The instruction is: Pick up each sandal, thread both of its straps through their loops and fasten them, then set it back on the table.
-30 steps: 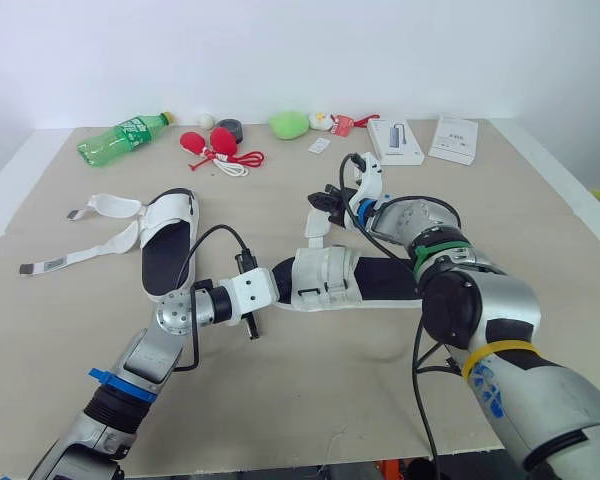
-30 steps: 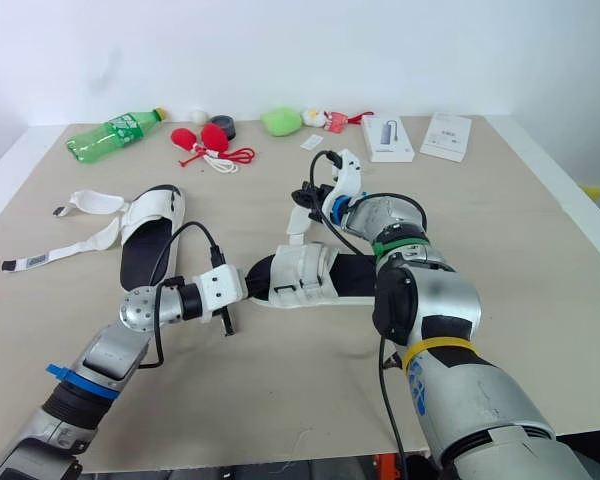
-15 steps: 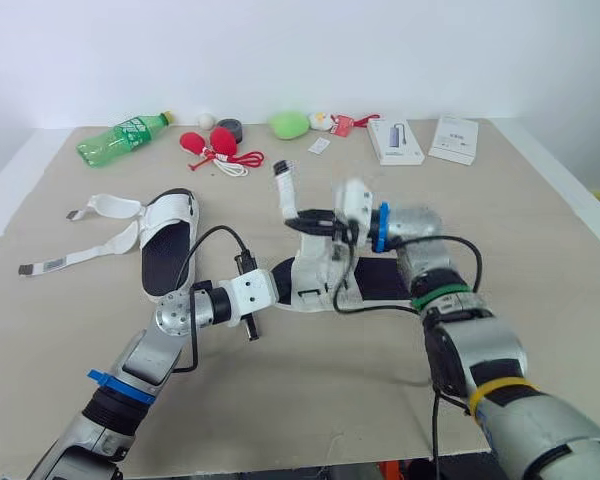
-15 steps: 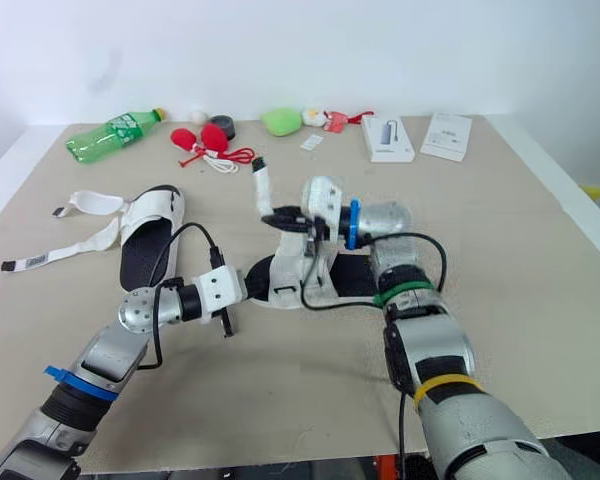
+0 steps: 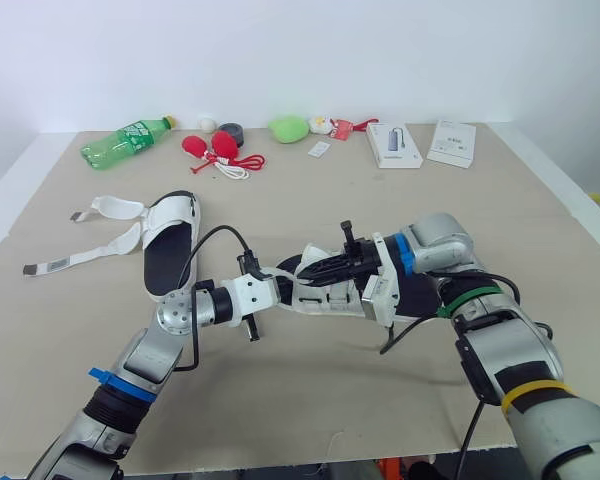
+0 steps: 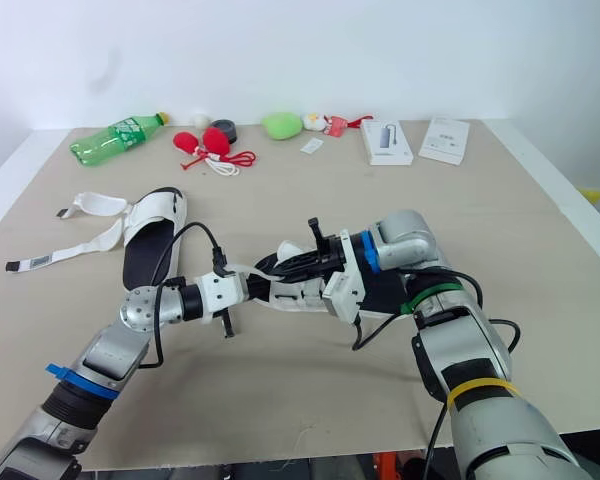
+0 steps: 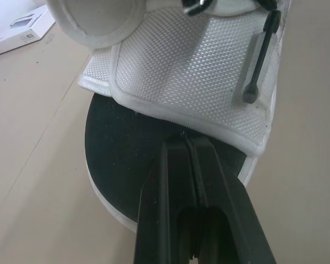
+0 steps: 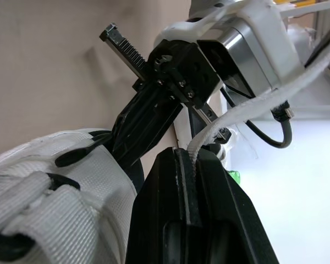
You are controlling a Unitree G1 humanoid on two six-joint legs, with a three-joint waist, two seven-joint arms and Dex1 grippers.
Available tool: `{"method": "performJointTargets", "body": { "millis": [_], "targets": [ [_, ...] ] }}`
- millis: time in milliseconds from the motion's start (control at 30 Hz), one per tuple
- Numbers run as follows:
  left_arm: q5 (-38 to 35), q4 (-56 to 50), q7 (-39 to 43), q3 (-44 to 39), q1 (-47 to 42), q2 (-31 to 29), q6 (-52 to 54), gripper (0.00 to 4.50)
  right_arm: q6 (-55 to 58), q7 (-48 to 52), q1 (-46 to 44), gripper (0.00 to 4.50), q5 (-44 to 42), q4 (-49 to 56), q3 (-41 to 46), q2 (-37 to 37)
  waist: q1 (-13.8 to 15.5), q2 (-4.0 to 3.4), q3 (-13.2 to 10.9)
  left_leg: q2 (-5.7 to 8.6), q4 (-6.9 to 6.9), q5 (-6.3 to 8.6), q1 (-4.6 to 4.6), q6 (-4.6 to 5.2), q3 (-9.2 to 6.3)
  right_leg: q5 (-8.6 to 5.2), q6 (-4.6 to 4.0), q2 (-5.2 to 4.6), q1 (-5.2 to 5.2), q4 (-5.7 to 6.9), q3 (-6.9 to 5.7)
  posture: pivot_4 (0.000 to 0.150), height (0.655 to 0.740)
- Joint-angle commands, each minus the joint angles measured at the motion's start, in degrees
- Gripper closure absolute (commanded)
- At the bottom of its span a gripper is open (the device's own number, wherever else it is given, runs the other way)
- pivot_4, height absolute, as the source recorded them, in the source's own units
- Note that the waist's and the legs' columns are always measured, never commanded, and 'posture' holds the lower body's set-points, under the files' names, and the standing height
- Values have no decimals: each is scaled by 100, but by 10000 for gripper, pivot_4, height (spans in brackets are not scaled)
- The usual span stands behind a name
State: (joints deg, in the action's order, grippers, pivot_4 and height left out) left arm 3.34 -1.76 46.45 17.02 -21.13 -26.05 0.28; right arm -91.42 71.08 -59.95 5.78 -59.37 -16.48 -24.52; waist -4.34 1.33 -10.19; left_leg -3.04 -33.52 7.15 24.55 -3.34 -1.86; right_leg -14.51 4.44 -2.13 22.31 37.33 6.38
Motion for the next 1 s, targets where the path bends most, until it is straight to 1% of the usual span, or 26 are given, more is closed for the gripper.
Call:
{"method": "performJointTargets", "body": {
  "millis": [33,167,300,367,500,667,733,800,867,967,1000],
  "targets": [
    [1,243,162,54,122,-125,126,45000,-108,-815,-310,43916,503,116,24,-145,1,0,0,0,0,0,0,0,0,0,0,0,0,0,0,1500,7400],
    [-216,251,243,-80,110,-128,177,45000,-108,-1654,-497,43916,911,-132,-40,-239,1,0,0,0,1,0,-1,0,0,0,-1,0,1,1,0,1500,7400],
    [-1172,64,531,-505,164,58,486,45000,-108,-2688,-578,43916,1619,-53,-224,-467,1,0,-1,0,2,0,0,0,1,-6,-10,-3,3,1,0,1500,7400],
    [-1308,76,567,-593,145,54,530,45000,-108,-3235,-627,43916,2092,-39,-280,-552,-1,1,-2,0,3,0,1,0,2,-8,-13,-3,6,1,0,1500,7400],
    [-1264,163,658,-577,120,-56,401,45000,-108,-4467,-728,43916,3255,54,-371,-710,0,1,-3,1,5,0,1,0,2,-9,-16,-3,8,3,1,1500,7400],
    [-1358,157,764,-587,103,1,331,45000,-108,-6465,-932,43916,4993,401,-647,-864,1,1,-3,5,6,0,3,0,4,-10,-19,-9,13,3,2,1500,7400],
    [-1364,235,760,-620,-10,47,242,45000,-89,-7377,-1041,43916,5796,551,-790,-920,1,1,-3,6,7,0,6,-1,5,-11,-21,-11,18,3,2,1500,7400],
    [-1348,333,759,-655,-120,76,146,45000,140,-8545,-1167,43916,6614,746,-1180,-1023,2,1,-3,7,7,-1,7,-1,6,-9,-26,-12,19,3,2,1500,7400],
    [-1343,433,756,-695,-242,90,57,45000,560,-10000,-1342,43916,7477,964,-1877,-1155,4,1,-3,9,7,-3,15,-4,8,5,-51,-16,36,7,2,1500,7400],
    [-1294,708,758,-722,-455,86,-133,45000,1330,-12309,-1711,43916,8668,1103,-3257,-1282,3,2,-3,14,8,-23,60,-35,12,8,-59,-22,107,46,6,1500,7400],
    [-1248,871,778,-701,-540,82,-222,45000,1588,-13003,-1842,43916,8980,1045,-3716,-1272,3,3,-4,17,8,-25,60,-40,14,-2,-69,-25,120,72,8,1500,7400]
  ]
}}
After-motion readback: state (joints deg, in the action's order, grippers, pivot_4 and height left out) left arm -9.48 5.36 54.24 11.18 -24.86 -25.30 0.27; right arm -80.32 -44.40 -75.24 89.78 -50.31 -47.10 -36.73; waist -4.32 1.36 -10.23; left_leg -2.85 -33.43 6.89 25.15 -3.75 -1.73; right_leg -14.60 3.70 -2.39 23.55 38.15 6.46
